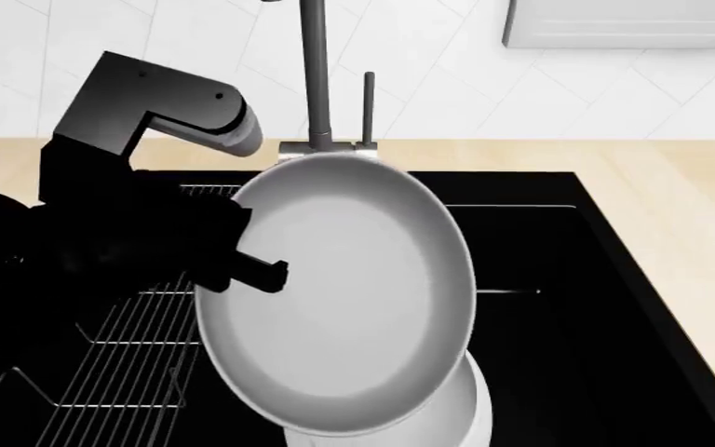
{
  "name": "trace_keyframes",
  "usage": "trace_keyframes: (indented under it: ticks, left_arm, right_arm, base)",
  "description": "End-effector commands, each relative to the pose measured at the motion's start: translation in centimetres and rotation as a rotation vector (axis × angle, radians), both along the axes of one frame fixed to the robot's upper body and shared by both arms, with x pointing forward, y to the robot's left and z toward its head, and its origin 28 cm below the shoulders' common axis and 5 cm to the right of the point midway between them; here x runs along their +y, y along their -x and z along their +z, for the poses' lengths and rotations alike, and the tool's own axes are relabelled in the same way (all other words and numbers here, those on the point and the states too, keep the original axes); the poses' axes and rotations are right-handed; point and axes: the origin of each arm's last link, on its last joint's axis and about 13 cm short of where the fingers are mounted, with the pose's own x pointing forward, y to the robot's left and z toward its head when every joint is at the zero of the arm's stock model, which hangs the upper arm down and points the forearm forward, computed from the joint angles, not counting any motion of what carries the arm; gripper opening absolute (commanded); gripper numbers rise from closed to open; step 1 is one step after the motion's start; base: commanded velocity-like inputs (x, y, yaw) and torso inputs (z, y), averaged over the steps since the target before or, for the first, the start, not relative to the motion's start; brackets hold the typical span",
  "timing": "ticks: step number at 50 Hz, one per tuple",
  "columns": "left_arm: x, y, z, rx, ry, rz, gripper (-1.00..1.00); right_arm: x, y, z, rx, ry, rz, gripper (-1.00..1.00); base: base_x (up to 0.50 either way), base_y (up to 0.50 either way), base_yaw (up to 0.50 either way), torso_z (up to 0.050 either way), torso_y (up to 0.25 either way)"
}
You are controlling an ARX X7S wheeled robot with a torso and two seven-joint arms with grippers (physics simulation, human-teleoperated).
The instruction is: Stack the bowls in the sink.
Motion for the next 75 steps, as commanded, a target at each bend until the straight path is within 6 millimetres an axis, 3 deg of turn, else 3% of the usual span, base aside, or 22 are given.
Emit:
trace_keyframes:
  ticks: [1, 16, 36, 75]
  left_arm:
    - [-0.8, -0.8, -0.7, 0.018, 0.042, -0.018, -1.0]
    - [-1.2, -1.8, -2.1, 0.058, 0.12, -0.007, -1.0]
    - [-0.9, -1.6, -3.6, 0.176, 0.226, -0.012, -1.0]
    - [-1.9, -2.8, -4.3, 0.242, 0.139, 0.013, -1.0]
  right_arm:
    - [-0.1, 0.1, -0.1, 0.009, 0.01, -0.009, 1.0]
    - [0.0, -0.2, -0.4, 0.024, 0.018, -0.008, 1.0]
    - [0.0, -0.3, -0.6, 0.032, 0.02, -0.013, 1.0]
    - [-0.3, -0.3, -1.3, 0.04, 0.013, -0.022, 1.0]
  base:
    - [0.0, 0.0, 0.0, 0.0, 0.0]
    - [0.0, 0.0, 0.0, 0.0, 0.0]
    - [0.0, 0.0, 0.0, 0.0, 0.001]
    - [0.0, 0.0, 0.0, 0.0, 0.0]
